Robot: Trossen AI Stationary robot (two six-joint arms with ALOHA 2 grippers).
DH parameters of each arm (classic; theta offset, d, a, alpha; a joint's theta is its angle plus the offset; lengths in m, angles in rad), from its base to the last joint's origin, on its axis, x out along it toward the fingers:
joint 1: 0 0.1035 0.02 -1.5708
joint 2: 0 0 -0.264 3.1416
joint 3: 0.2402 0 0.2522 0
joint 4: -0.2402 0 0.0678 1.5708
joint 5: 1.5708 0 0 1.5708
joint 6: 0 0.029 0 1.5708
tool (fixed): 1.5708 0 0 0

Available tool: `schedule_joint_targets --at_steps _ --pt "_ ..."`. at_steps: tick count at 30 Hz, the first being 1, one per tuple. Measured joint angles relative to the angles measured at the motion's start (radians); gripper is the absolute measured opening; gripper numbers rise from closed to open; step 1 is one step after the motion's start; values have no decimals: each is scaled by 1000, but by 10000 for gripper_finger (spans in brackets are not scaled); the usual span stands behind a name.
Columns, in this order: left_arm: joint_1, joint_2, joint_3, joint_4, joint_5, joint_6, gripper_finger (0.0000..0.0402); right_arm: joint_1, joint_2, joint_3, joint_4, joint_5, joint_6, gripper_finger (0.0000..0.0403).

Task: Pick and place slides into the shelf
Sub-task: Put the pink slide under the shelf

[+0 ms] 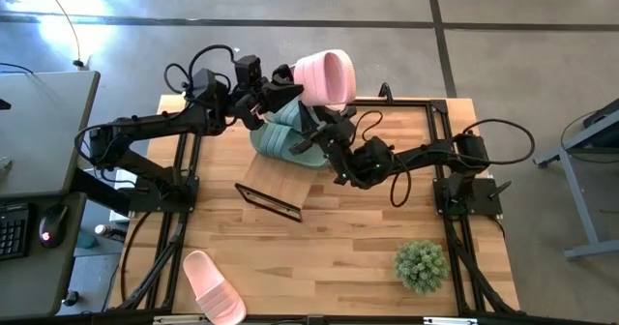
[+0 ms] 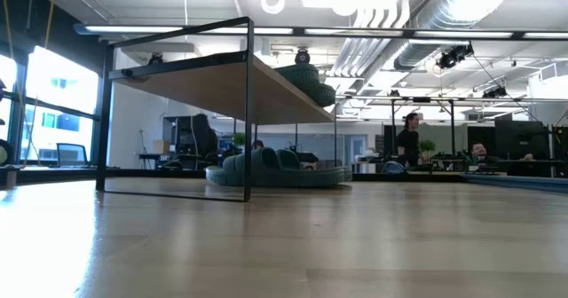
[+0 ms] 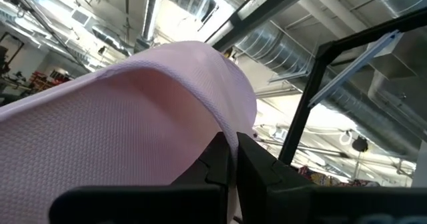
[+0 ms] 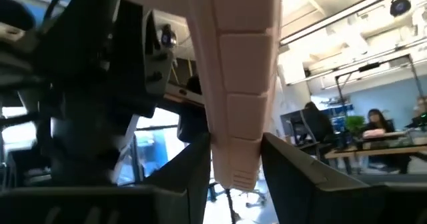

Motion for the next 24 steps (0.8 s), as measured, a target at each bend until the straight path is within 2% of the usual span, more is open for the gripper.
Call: schedule_joint_targets --at_steps 4,8,12,16,21,24 --pt "0 12 1 4 -3 2 0 -16 0 0 -3 10 70 122" --pt "1 9 1 2 -11 2 0 -28 0 0 -18 -31 134 122" --pt "1 10 1 -1 -9 19 0 -32 0 0 -28 -51 133 130" --pt "1 10 1 -4 -7 19 0 -31 0 0 -33 -52 90 170" --pt "-2 18 -4 -27 6 4 0 -30 0 0 -37 35 90 228" --pt "-2 16 -3 -13 9 5 0 -34 -1 0 -35 31 97 246"
